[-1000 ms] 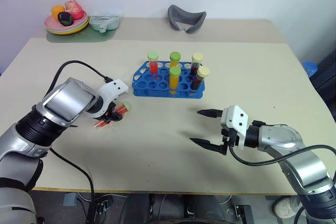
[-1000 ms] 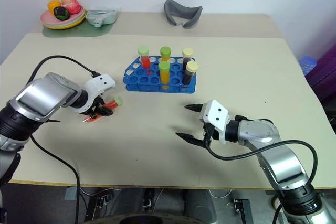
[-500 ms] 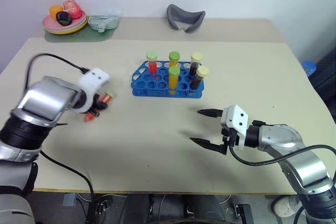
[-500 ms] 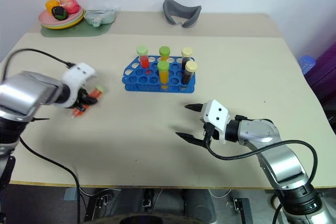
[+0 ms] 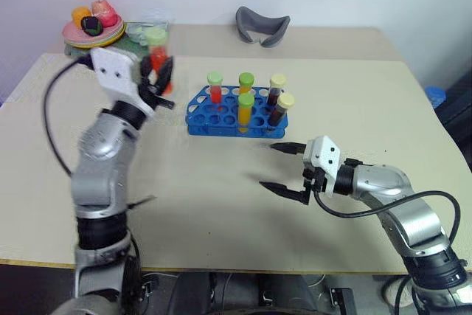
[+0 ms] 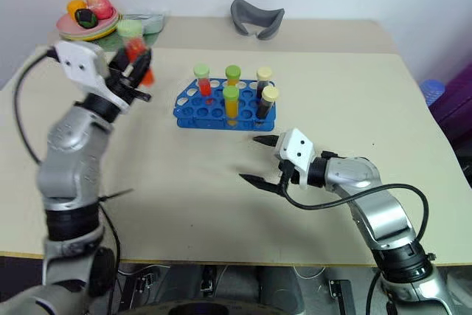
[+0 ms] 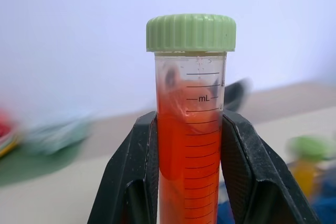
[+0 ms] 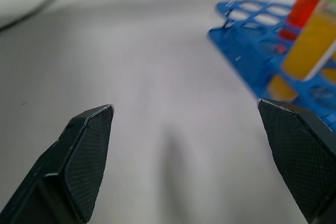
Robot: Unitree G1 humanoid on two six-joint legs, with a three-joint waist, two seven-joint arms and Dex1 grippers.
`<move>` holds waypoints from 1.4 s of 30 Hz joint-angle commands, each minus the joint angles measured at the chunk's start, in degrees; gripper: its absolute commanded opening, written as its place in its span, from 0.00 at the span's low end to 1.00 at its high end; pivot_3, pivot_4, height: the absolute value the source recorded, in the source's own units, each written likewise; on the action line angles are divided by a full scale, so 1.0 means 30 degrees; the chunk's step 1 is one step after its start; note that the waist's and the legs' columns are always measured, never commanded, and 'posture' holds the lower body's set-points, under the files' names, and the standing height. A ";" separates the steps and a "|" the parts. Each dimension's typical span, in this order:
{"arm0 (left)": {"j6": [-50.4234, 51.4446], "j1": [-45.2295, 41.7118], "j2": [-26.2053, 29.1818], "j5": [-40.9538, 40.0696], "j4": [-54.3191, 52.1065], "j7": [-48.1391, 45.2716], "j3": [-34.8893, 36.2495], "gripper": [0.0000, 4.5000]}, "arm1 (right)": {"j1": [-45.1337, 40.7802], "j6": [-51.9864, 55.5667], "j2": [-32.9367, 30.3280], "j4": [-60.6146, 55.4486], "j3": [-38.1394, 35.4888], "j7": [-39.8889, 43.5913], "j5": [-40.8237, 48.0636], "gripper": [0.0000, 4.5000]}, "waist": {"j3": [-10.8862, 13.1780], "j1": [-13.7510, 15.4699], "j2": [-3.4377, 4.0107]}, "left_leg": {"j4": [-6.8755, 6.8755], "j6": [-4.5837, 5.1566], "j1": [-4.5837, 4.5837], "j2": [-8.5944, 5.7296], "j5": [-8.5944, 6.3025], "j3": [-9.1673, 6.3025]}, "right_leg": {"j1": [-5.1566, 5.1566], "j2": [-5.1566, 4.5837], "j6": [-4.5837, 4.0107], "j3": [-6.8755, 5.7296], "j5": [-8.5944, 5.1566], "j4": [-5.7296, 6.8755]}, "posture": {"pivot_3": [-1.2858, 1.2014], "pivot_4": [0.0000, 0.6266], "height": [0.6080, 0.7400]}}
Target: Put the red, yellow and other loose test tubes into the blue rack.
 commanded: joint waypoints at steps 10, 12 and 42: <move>-0.7723 0.0243 -0.2460 0.2540 0.5075 0.1064 -0.2585 0.31 | -0.0205 0.0584 0.1507 0.0227 -0.2544 -0.2642 0.1108 1.00 | -0.0004 0.0008 0.0006 | -0.0002 0.0007 -0.0003 -0.0006 -0.0004 0.0004 | 0.0003 -0.0003 0.0001 -0.0005 0.0001 -0.0009 | 0.52 0.24 0.96; -0.8379 0.0269 -0.2721 0.2595 0.5854 0.1218 -0.2606 0.31 | -0.0013 0.0603 0.1516 0.0157 -0.2658 -0.2857 0.1112 1.00 | -0.0005 0.0030 0.0008 | -0.0003 0.0007 -0.0002 -0.0007 -0.0003 0.0006 | 0.0003 -0.0003 0.0001 -0.0008 0.0001 -0.0010 | 0.52 0.24 0.96; -1.5097 -0.1841 -0.4473 0.2123 1.4715 0.0135 -0.2706 0.31 | 0.0493 0.0963 0.1878 -0.0447 -0.2474 -0.3862 0.1276 1.00 | -0.0005 0.0026 0.0008 | -0.0003 0.0007 0.0001 -0.0013 -0.0004 0.0010 | 0.0009 0.0004 0.0002 -0.0033 0.0001 -0.0017 | 0.52 0.24 0.96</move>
